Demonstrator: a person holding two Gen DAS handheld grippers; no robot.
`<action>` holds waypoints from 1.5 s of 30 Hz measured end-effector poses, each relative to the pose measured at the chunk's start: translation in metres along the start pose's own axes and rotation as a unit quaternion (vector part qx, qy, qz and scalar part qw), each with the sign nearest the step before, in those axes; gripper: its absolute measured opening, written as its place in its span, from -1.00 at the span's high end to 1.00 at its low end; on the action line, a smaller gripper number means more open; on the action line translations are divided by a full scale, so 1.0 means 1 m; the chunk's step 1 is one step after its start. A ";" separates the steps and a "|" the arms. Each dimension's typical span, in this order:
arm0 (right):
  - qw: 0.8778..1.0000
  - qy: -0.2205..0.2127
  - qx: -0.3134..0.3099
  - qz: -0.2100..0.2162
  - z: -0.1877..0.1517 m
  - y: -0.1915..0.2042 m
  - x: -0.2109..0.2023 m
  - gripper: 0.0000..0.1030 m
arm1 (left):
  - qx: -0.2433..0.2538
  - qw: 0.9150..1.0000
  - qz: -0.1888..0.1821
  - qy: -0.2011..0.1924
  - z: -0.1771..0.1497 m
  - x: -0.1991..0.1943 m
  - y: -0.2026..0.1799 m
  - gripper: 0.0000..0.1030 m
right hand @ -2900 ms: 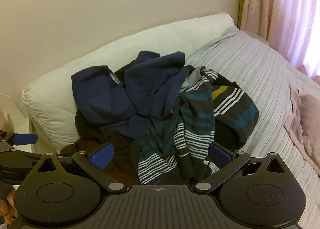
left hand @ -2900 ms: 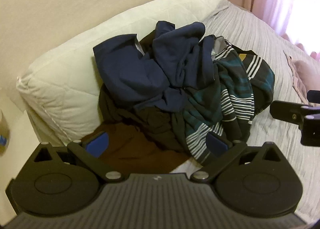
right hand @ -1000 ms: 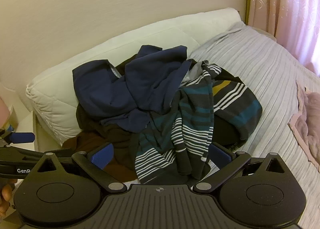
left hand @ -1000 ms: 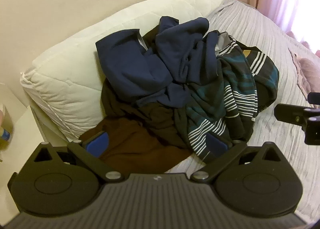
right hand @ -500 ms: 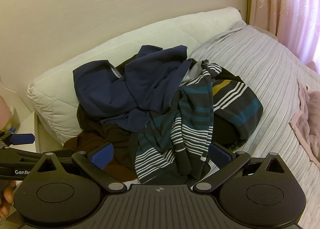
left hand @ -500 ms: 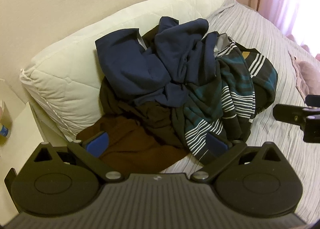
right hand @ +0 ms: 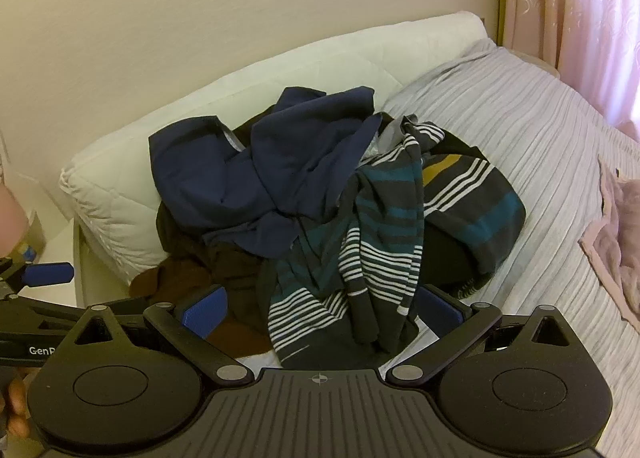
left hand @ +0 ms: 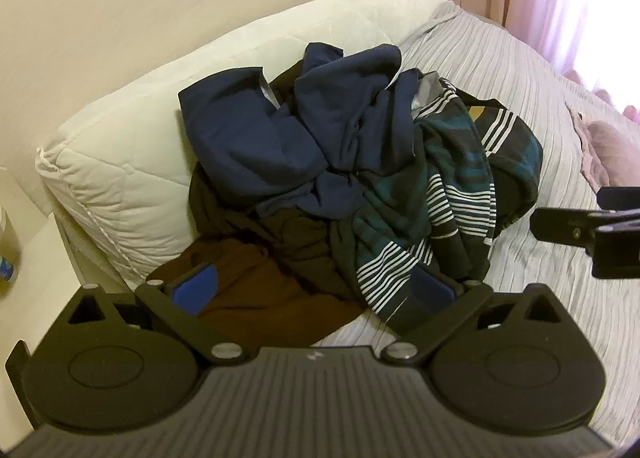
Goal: Fold clothes
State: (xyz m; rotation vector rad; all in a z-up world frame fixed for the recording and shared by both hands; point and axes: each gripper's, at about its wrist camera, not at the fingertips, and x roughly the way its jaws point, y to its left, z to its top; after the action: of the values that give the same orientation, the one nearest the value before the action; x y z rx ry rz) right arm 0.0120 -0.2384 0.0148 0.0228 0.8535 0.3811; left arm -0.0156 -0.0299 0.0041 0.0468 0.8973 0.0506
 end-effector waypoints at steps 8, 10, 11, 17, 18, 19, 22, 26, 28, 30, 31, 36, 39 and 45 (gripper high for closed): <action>1.000 0.001 -0.007 0.008 -0.006 -0.012 -0.006 -1.00 | 0.003 1.000 -0.009 -0.014 -0.007 -0.006 -0.013 -0.93; 1.000 0.001 -0.012 0.012 -0.005 -0.013 -0.005 -1.00 | 0.003 1.000 -0.002 -0.009 -0.009 -0.007 -0.016 -0.93; 1.000 0.000 -0.016 0.014 -0.004 -0.013 -0.004 -1.00 | 0.002 1.000 0.000 -0.005 -0.009 -0.007 -0.016 -0.93; 0.999 -0.008 -0.037 0.024 0.016 -0.010 0.011 -1.00 | 0.027 0.999 0.019 0.015 -0.003 -0.005 -0.006 -0.94; 0.999 -0.011 -0.040 0.026 0.022 -0.009 0.015 -1.00 | 0.036 0.999 0.022 0.014 -0.002 -0.003 -0.001 -0.94; 0.999 -0.014 -0.043 0.025 0.028 -0.008 0.021 -1.00 | 0.045 0.999 0.026 0.015 0.001 0.001 0.003 -0.95; 0.998 -0.017 -0.054 0.017 0.047 -0.003 0.041 -1.00 | 0.072 0.997 0.035 0.012 0.017 0.019 0.018 -0.95; 0.998 -0.011 -0.069 0.010 0.079 0.011 0.079 -1.00 | 0.118 0.992 0.044 -0.009 0.046 0.051 0.033 -0.94; 0.995 -0.012 -0.103 0.007 0.097 0.021 0.104 -1.00 | 0.145 0.988 0.039 -0.026 0.062 0.067 0.037 -0.95; 0.987 -0.013 -0.160 -0.002 0.117 0.033 0.133 -1.00 | 0.172 0.983 0.034 -0.046 0.077 0.083 0.041 -0.95; 0.982 -0.014 -0.186 -0.006 0.126 0.039 0.146 -1.00 | 0.184 0.981 0.030 -0.054 0.084 0.091 0.042 -0.95; 0.933 -0.013 -0.359 -0.023 0.163 0.053 0.218 -0.99 | 0.233 0.969 0.001 -0.079 0.120 0.135 0.040 -0.95; 0.884 0.005 -0.466 -0.028 0.171 0.055 0.262 -0.99 | 0.259 0.962 -0.012 -0.086 0.135 0.160 0.032 -0.94; 0.792 0.046 -0.609 -0.013 0.170 0.056 0.342 -0.52 | 0.312 0.944 -0.014 -0.107 0.154 0.201 0.016 -0.94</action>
State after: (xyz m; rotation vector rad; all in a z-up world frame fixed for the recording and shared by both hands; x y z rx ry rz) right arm 0.3227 -0.0488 -0.1126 -1.2241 0.5681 0.8593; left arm 0.2294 -0.0043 -0.0557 0.6211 0.6671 -0.2634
